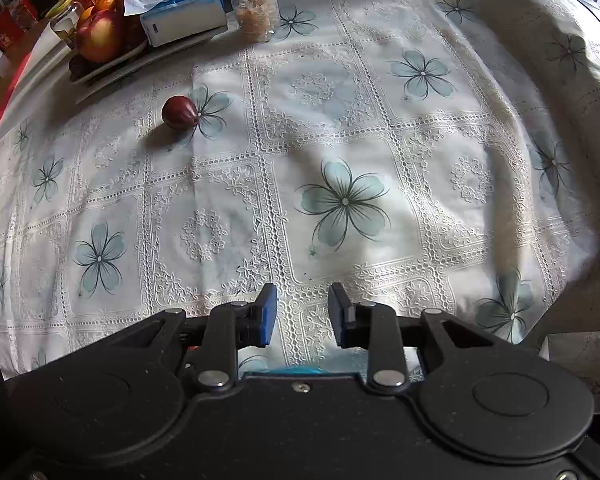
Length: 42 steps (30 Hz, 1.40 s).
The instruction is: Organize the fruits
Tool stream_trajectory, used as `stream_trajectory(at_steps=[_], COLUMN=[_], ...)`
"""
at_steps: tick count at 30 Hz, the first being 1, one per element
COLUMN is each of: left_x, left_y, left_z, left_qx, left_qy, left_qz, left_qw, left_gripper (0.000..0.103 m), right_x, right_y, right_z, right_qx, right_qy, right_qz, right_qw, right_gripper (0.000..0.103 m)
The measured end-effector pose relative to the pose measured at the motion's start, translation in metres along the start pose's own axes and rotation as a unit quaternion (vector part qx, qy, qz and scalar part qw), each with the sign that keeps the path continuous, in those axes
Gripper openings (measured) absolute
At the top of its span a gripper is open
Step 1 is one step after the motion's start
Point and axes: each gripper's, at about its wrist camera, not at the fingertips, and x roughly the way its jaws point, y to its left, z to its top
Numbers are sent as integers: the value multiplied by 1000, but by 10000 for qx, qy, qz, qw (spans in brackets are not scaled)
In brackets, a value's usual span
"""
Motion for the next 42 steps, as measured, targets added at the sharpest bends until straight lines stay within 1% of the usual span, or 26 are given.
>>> stream_trajectory(at_steps=[3,5,9,14,18,20,23,26,29,31,35,38,42], left_x=[0,-1,-9,-20,-29,-33,-36,-32,-27,-27,-32,-36,-40], left_y=[4,7,24,64,94,107,119,130,136,138,147,155,163], left_z=[0,0,4,22,42,52,66,75,78,77,76,75,76], left_qx=[-69,-130,-229,-452,-554,-638,-799,-990,-1096,-1162,-1323,-1494,-1603], left_qy=[-39,-72,-217,-333,-491,-515,-581,-555,-411,-338,-346,-362,-379], left_qz=[-100,-69,321,707,1029,1062,978,845,742,724,679,702,805], left_qw=[9999,9999,9990,9959,9919,9910,9903,9899,9904,9900,9883,9856,9831], left_gripper=[36,36,35,35,35,35,35,35,35,35,35,35,35], right_x=[5,8,13,21,27,30,33,35,39,39,37,43,59], right_y=[2,3,4,7,15,20,28,35,48,58,83,100,112], right_z=[0,0,-1,-4,-6,-6,-6,-3,9,21,49,73,103], right_qx=[-1,10,17,73,-19,-71,-110,-50,-211,-260,-580,-700,-607], right_qy=[100,144,217,348,423,524,581,577,599,537,221,-32,-188], right_qz=[-4,-9,-2,55,92,67,55,-196,-394,-473,-355,-309,-337], right_qw=[10000,9999,9998,9994,9991,9986,9982,9981,9972,9971,9974,9971,9974], right_gripper=[39,39,39,39,39,39,39,39,39,39,39,39,39])
